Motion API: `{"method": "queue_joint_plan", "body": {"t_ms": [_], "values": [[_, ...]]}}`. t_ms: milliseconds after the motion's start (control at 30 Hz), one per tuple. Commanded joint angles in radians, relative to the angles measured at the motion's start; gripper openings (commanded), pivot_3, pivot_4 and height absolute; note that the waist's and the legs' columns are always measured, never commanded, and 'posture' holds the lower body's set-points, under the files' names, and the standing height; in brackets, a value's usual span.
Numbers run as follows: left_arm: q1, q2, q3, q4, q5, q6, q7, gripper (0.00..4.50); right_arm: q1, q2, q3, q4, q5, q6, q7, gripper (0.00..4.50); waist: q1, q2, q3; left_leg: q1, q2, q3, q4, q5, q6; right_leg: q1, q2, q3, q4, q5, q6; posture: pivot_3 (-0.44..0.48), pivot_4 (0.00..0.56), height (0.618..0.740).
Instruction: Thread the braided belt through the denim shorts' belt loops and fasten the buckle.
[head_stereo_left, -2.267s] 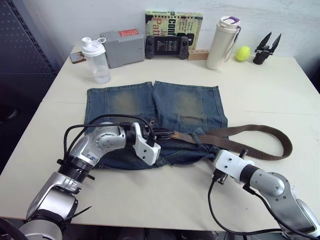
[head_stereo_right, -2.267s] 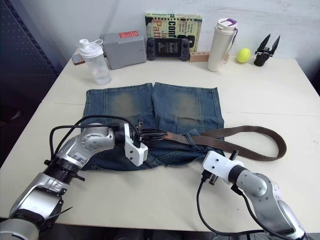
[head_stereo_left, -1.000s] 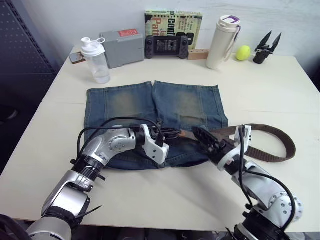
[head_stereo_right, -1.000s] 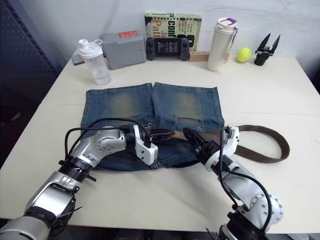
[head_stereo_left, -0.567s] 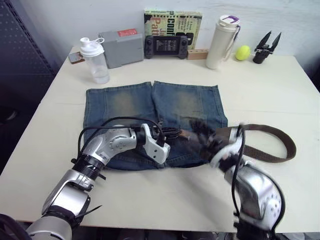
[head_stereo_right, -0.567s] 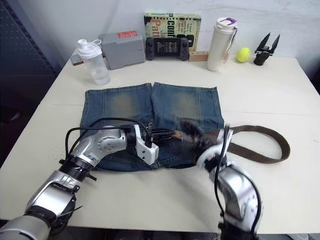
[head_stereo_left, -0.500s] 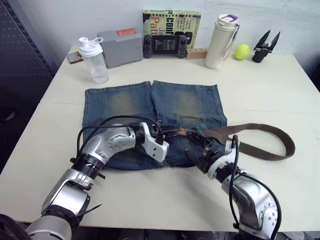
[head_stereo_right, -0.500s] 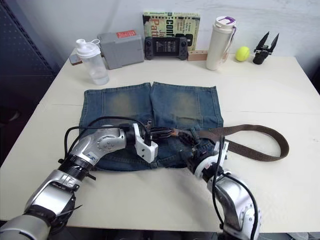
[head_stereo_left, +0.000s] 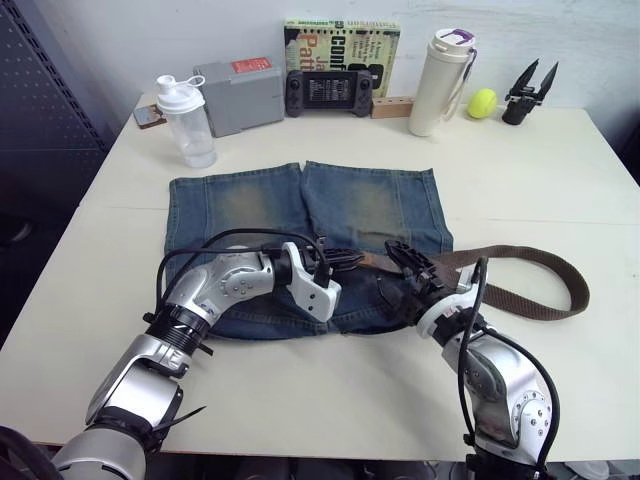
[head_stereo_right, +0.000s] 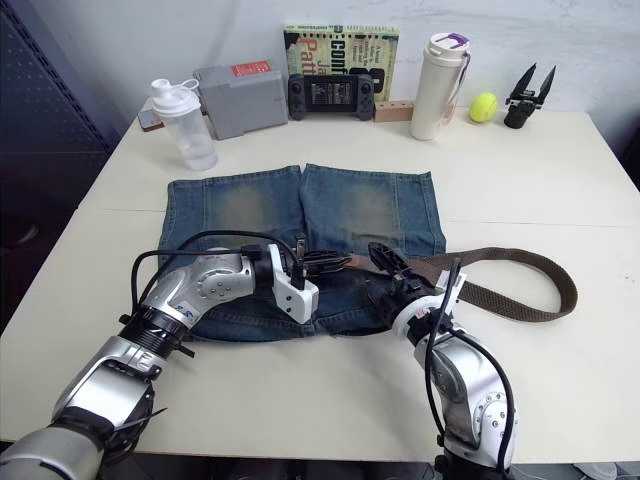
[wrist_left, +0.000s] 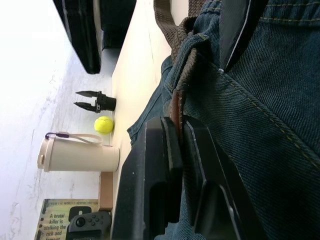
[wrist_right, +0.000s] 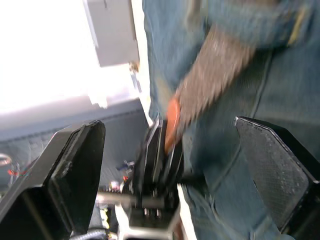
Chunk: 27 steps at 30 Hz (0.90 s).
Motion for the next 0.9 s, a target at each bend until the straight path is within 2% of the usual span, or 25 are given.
{"method": "queue_joint_plan", "body": {"t_ms": [33,100,200,467,667,767,833,900], "values": [[0.0,-0.005,0.003,-0.039,-0.038,-0.022,-0.001,0.0,-0.009,-0.012,-0.019,0.005,0.018,-0.01,0.032,4.43,0.0,0.0,0.0,0.0,0.0,0.0,0.0,0.0,0.0,0.0,0.0,0.0,0.0,0.0,0.0,0.0,0.15,0.731],[-0.002,-0.006,0.001,-0.038,-0.043,-0.027,-0.005,0.0,-0.014,-0.018,-0.025,0.018,0.018,-0.009,0.042,4.43,0.0,0.0,0.0,0.0,0.0,0.0,0.0,0.0,0.0,0.0,0.0,0.0,0.0,0.0,0.0,0.0,0.15,0.731],[0.0,-0.008,-0.001,-0.042,-0.044,-0.029,-0.007,0.0,-0.017,-0.022,-0.026,0.026,0.018,-0.01,0.05,3.77,0.0,0.0,0.0,0.0,0.0,0.0,0.0,0.0,0.0,0.0,0.0,0.0,0.0,0.0,0.0,0.0,0.15,0.731],[0.009,-0.012,-0.007,-0.055,-0.067,-0.06,-0.02,0.0,-0.012,-0.022,-0.022,0.048,0.018,-0.015,0.079,0.02,-0.001,0.0,0.0,0.0,0.001,0.0,0.0,0.0,0.0,0.0,0.0,0.0,0.0,0.0,0.0,0.0,0.15,0.731],[0.012,-0.016,-0.003,-0.056,-0.096,-0.068,-0.029,0.0,-0.004,-0.033,-0.022,0.07,0.018,-0.02,0.102,0.02,0.0,0.0,0.0,0.0,0.001,0.0,0.0,0.0,0.0,0.0,0.0,0.0,0.0,0.0,0.0,0.0,0.15,0.731],[0.026,-0.028,0.004,-0.058,-0.155,-0.003,-0.074,0.0,-0.006,-0.051,-0.018,0.08,0.015,-0.023,0.114,0.02,0.0,0.0,0.0,0.0,0.001,0.0,0.0,0.0,0.0,0.0,0.0,0.0,0.0,0.0,0.0,0.0,0.15,0.731],[0.046,-0.051,0.004,-0.08,-0.262,0.076,-0.149,0.88,-0.006,-0.055,-0.017,0.083,0.012,-0.03,0.12,0.0,0.0,0.0,0.0,0.0,0.001,0.0,0.0,0.0,0.0,0.0,0.0,0.0,0.0,0.0,0.0,0.0,0.15,0.731],[0.062,-0.073,0.006,-0.11,-0.35,0.148,-0.21,1.58,-0.007,-0.061,-0.016,0.085,0.01,-0.034,0.124,0.0,0.0,0.0,0.0,0.0,0.001,0.0,0.0,0.0,0.0,0.0,0.0,0.0,0.0,0.0,0.0,0.0,0.15,0.731]]}}
